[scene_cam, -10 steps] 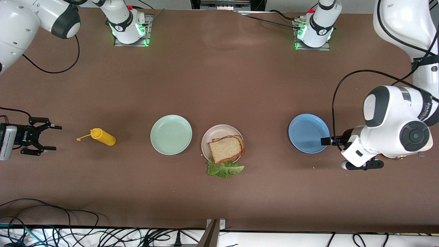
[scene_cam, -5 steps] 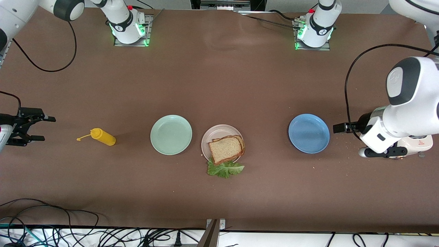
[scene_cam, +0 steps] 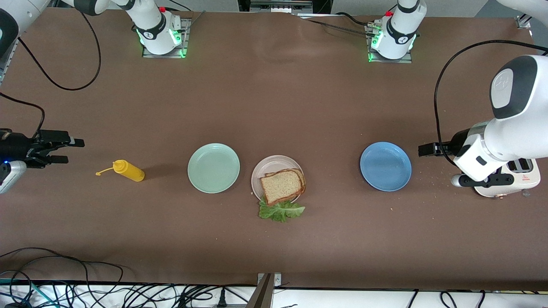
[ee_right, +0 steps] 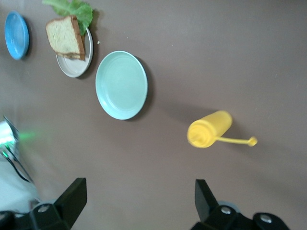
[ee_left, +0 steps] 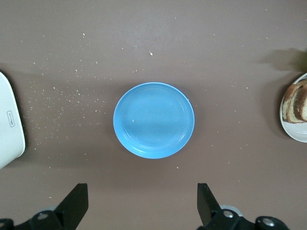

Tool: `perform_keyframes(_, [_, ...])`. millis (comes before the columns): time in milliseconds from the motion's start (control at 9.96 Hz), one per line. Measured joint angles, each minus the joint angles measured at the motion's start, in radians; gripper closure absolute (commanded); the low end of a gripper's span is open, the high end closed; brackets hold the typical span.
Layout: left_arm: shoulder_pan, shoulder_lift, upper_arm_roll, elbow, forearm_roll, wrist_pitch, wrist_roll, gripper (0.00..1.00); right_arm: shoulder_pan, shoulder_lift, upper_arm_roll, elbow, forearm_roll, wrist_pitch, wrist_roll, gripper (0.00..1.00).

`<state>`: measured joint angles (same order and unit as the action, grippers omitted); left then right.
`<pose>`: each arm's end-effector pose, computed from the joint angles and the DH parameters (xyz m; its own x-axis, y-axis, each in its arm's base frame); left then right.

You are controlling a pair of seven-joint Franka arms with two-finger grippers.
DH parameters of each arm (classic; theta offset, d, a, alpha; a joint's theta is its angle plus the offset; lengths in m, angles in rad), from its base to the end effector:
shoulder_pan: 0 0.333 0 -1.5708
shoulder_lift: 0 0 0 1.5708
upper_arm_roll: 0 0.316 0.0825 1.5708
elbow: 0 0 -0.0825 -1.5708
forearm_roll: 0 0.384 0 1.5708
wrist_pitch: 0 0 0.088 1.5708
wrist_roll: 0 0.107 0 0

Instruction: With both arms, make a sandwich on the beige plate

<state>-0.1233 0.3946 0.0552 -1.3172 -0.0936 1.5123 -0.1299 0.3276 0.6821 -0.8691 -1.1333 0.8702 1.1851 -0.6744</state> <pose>0.6517 -0.0612 0.4990 0.9771 0.0575 -0.2051 0.0681 -0.9967 0.0452 0.6681 -0.0823 0.4767 0.9447 0.3183 -0.0787 0.2328 -0.8203 -0.5224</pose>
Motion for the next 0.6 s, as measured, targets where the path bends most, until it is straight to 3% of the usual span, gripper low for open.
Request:
perform_keyframes(301, [0.002,-0.058,0.002,-0.057,0.000,0.002,0.000,0.00,0.039,-0.029,-0.003,0.008,-0.077,-0.025,0.224,0.00])
perform_keyframes(502, [0.004,-0.095,0.002,-0.136,0.000,0.064,0.000,0.00,0.088,-0.052,0.002,0.025,-0.203,-0.008,0.350,0.00])
perform_keyframes(602, [0.005,-0.131,0.002,-0.218,0.000,0.138,0.000,0.00,0.117,-0.085,0.038,0.033,-0.303,0.019,0.439,0.00])
